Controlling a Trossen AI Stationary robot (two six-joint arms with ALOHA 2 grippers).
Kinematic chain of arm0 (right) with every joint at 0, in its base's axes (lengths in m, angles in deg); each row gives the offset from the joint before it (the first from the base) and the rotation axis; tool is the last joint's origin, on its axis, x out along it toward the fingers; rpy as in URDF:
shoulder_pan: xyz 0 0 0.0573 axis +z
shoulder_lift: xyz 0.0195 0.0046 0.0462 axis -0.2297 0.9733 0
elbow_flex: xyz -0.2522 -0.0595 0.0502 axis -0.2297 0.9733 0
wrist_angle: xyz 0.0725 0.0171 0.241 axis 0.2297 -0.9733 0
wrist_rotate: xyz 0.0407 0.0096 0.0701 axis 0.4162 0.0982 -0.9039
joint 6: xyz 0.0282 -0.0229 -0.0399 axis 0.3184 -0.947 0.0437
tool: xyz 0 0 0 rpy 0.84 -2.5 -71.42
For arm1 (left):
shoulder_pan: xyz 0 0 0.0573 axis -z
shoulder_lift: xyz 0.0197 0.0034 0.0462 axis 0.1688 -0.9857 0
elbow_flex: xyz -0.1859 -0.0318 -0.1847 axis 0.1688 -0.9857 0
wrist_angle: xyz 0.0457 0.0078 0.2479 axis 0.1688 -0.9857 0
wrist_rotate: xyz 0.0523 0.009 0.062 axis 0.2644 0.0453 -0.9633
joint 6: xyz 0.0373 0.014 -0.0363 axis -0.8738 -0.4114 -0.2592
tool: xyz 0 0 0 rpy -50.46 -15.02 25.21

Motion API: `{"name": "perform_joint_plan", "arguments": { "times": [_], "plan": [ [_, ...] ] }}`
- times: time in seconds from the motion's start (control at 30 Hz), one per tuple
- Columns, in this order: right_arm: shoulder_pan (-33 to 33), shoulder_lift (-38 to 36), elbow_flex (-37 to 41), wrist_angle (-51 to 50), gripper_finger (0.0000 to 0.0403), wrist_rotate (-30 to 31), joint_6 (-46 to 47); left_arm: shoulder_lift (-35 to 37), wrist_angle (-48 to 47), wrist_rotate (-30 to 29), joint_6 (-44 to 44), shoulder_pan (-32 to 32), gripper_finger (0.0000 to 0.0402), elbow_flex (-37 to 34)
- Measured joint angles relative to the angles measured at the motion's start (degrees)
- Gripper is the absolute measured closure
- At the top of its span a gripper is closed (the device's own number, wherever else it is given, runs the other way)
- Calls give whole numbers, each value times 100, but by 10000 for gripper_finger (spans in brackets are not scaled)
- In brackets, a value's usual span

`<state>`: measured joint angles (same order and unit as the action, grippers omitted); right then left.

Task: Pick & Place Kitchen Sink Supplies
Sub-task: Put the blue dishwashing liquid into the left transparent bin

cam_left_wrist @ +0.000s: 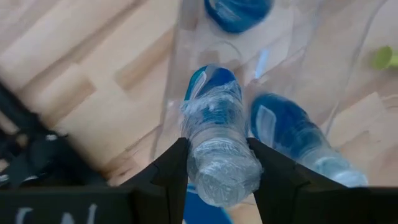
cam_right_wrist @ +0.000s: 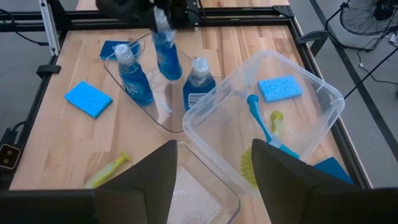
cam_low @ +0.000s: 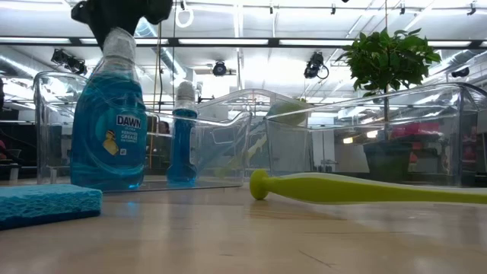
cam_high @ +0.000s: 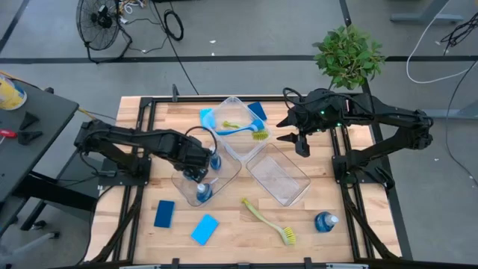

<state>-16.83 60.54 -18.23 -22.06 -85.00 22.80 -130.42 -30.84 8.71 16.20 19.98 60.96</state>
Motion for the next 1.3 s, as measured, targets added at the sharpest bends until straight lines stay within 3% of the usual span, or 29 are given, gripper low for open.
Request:
{"name": "perform_joint_plan", "arguments": {
  "times": [0.73,1.03,1.3],
  "plan": [
    [1,0,0,1,195,0,-79,1,608,159,286,221,248,-870],
    [2,0,0,4,195,0,-44,5,611,174,284,218,204,-923],
    [0,0,0,7,195,0,-44,5,615,180,278,205,136,-923]
  ]
}}
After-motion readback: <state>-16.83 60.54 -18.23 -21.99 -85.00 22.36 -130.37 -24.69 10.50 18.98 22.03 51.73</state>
